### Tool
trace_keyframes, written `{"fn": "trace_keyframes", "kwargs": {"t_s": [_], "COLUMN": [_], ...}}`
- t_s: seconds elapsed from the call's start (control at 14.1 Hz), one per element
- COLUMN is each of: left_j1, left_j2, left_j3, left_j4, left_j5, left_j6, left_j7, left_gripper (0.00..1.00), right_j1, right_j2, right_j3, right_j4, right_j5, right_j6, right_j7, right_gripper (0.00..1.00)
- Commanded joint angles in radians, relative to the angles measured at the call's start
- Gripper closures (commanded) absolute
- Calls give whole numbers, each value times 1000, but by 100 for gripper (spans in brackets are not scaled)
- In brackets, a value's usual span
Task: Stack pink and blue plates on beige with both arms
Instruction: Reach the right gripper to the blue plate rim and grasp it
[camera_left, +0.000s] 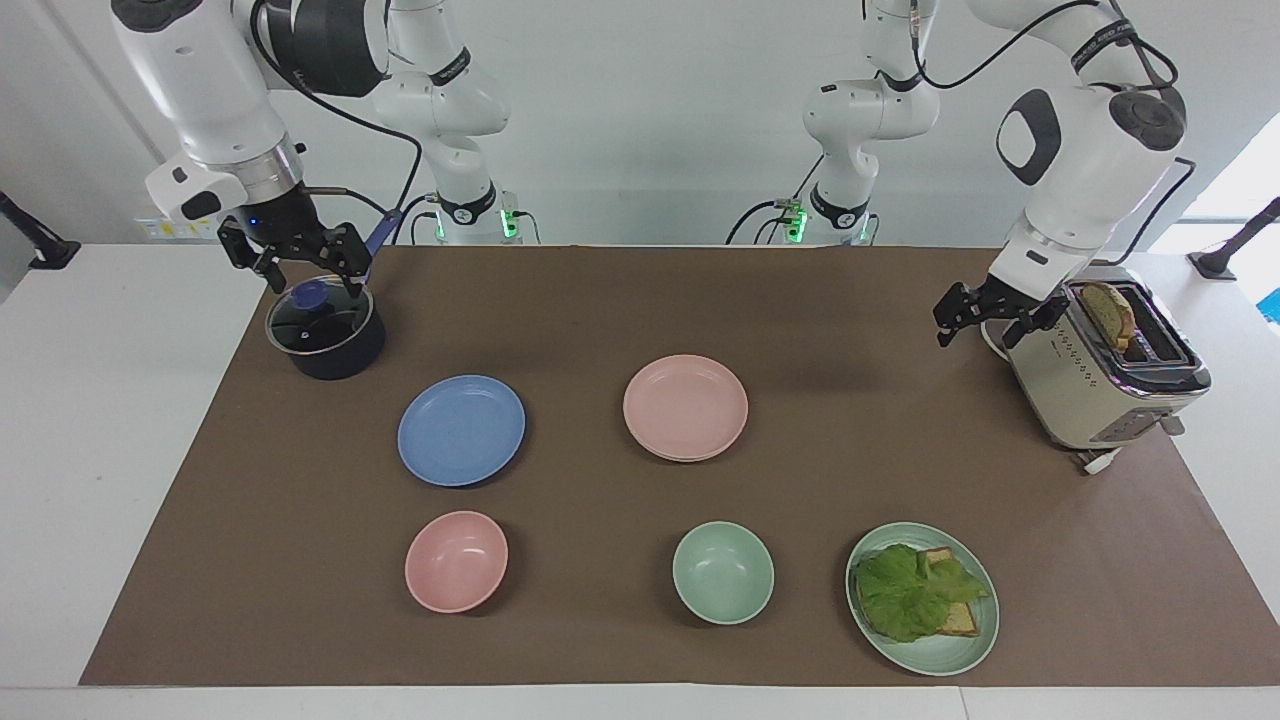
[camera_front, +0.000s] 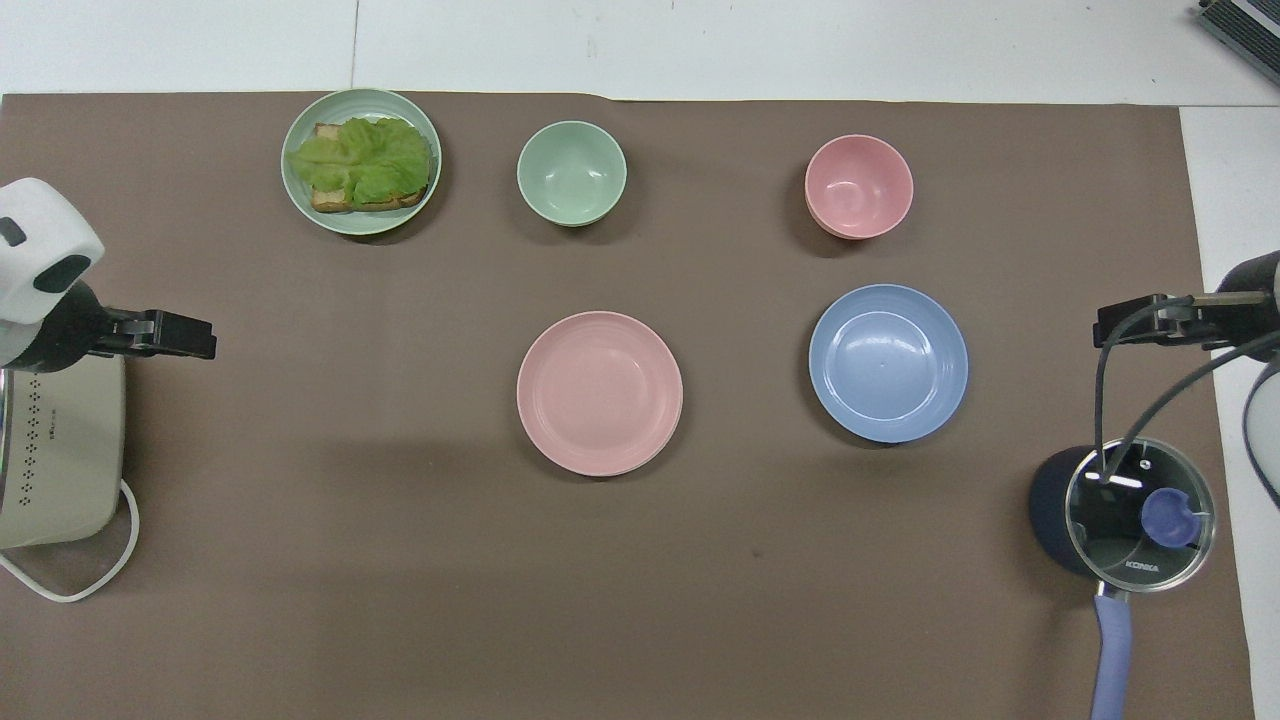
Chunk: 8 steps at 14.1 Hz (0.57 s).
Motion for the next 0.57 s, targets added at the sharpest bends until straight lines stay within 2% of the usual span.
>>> {"fn": "trace_keyframes", "kwargs": {"t_s": [0.0, 0.14, 0.28, 0.43, 0.5], "left_j1": [13, 18, 18, 18, 18], "left_j2": [1, -1, 1, -1, -7], "left_j3": [-8, -8, -8, -8, -8], "left_j4": [71, 150, 213, 241, 225], "left_j5": [17, 17, 20, 25, 23], "left_j6": [-86, -165, -224, -255, -244], "left_j7": [12, 12, 12, 12, 11], "left_gripper": [0, 0, 0, 0, 0], "right_j1": [-11, -8, 2, 4, 5], "right_j2": [-35, -26, 20, 63, 92], "right_j3": [7, 7, 7, 8, 8], "right_j4": [-141, -208, -257, -293, -296], "right_j5": [-2, -2, -4, -4, -4], "right_j6": [117, 192, 289, 382, 405], "right_j7": [-25, -30, -30, -30, -30], "right_gripper": [0, 0, 0, 0, 0]}}
